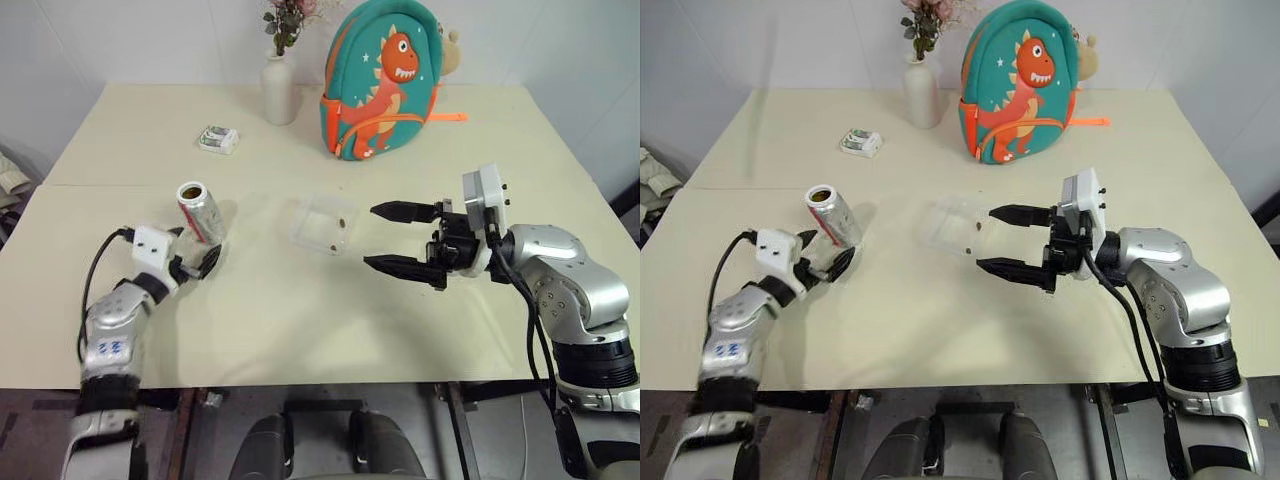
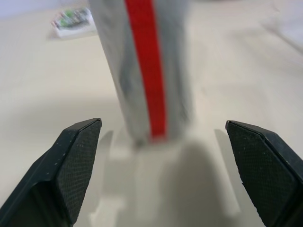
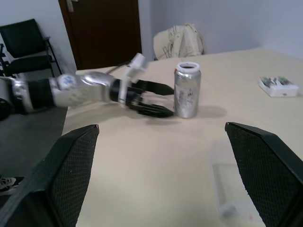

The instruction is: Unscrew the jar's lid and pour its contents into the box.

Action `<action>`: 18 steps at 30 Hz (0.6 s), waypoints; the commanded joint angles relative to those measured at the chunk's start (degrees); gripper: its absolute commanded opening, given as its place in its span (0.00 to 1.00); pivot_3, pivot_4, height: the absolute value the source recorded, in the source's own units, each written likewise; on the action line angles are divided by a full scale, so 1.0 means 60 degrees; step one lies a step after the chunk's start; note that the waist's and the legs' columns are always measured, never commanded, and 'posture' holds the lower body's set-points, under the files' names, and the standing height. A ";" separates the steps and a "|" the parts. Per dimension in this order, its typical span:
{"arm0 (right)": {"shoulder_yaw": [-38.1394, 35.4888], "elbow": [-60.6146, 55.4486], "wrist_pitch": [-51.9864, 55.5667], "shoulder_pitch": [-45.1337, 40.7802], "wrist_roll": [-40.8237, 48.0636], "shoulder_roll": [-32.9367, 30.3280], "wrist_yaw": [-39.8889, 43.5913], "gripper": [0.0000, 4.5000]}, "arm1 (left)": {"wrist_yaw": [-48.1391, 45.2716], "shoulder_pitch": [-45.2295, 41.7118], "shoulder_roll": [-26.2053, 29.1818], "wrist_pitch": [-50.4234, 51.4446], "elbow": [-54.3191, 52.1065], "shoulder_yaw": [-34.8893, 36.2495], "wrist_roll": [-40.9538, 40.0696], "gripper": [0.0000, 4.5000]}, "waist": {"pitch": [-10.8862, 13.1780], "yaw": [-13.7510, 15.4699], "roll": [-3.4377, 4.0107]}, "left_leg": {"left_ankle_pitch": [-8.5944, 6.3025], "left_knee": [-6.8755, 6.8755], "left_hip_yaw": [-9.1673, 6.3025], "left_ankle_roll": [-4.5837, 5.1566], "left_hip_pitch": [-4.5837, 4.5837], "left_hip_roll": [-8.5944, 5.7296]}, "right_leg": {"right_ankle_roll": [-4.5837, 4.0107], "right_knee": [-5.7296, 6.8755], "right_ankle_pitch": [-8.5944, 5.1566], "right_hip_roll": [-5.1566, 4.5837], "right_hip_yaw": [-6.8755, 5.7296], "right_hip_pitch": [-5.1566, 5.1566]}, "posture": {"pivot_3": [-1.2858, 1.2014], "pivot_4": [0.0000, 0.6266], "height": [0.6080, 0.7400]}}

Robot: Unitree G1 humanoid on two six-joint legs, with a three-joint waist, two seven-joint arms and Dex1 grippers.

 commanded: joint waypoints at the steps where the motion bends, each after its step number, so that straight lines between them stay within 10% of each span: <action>1: -0.0349 -0.0424 -0.0029 0.0079 0.0168 -0.0299 0.0143 1.00 | -0.1042 0.0588 0.0946 0.0157 -0.1658 0.0580 -0.0665 1.00 | 0.0000 -0.0057 0.0000 | 0.0001 -0.0007 -0.0001 -0.0002 0.0000 0.0001 | -0.0007 0.0000 -0.0004 -0.0001 -0.0003 -0.0004 | 0.52 0.24 1.00; 18: -0.0965 -0.0684 -0.0677 0.1249 -0.0500 -0.1688 0.0601 1.00 | -0.5005 -0.0872 0.2415 0.1055 -0.3428 -0.0717 -0.2488 1.00 | -0.0004 -0.0144 0.0009 | 0.0028 -0.0042 0.0040 0.0048 0.0000 0.0012 | -0.0029 -0.0035 -0.0015 -0.0054 -0.0121 0.0010 | 0.52 0.24 1.00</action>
